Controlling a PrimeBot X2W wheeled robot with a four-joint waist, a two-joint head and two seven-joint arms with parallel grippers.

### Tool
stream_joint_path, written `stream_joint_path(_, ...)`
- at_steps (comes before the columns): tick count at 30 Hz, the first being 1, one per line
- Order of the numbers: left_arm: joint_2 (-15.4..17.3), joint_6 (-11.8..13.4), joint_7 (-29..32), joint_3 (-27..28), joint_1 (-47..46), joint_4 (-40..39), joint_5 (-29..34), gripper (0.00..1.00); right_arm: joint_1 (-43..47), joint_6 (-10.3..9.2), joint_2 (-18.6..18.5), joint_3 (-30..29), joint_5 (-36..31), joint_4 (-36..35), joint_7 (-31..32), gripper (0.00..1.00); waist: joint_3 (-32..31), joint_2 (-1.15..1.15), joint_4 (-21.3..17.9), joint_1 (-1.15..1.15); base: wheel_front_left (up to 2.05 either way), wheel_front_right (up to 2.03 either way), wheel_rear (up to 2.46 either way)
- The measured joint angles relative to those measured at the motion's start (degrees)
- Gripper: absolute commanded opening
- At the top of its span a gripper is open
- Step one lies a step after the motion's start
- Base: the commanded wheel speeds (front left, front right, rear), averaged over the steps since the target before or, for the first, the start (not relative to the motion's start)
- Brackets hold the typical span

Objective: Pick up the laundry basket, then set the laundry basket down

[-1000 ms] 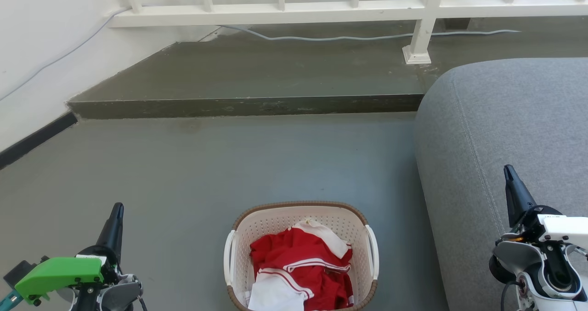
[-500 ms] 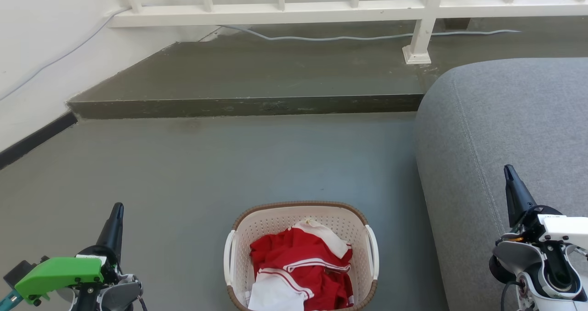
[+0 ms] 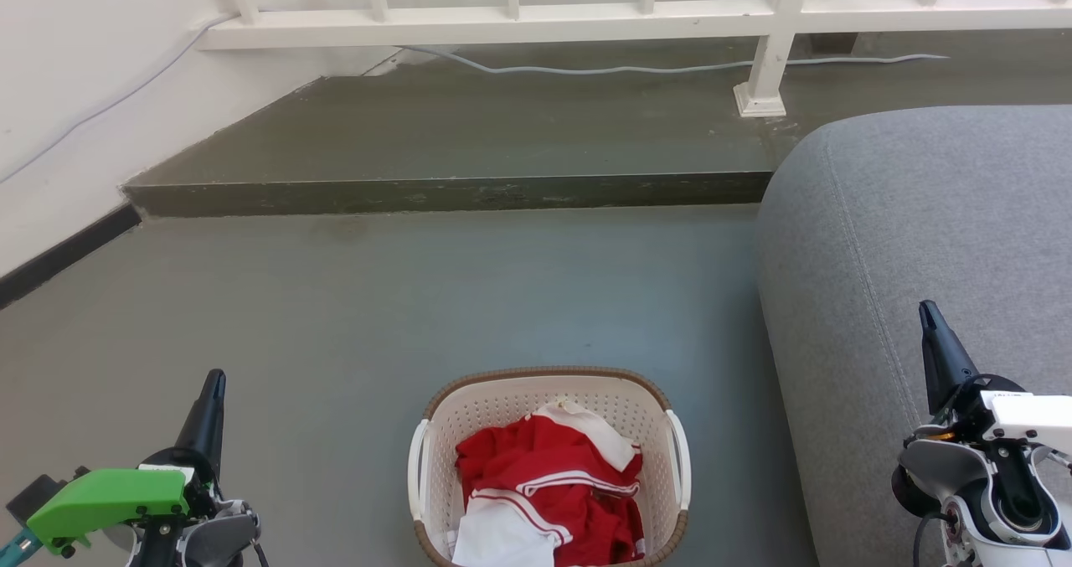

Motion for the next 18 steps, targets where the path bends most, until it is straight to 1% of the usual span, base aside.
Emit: stream_joint_path(18, 0.0, 0.0, 0.0, 0.0, 0.0, -0.01, 0.0, 0.0, 0.0, 0.0, 0.03, -0.1, 0.0, -0.01, 0.25, 0.0, 0.0, 0.0, 0.0, 0.0, 0.0, 0.0, 0.0)
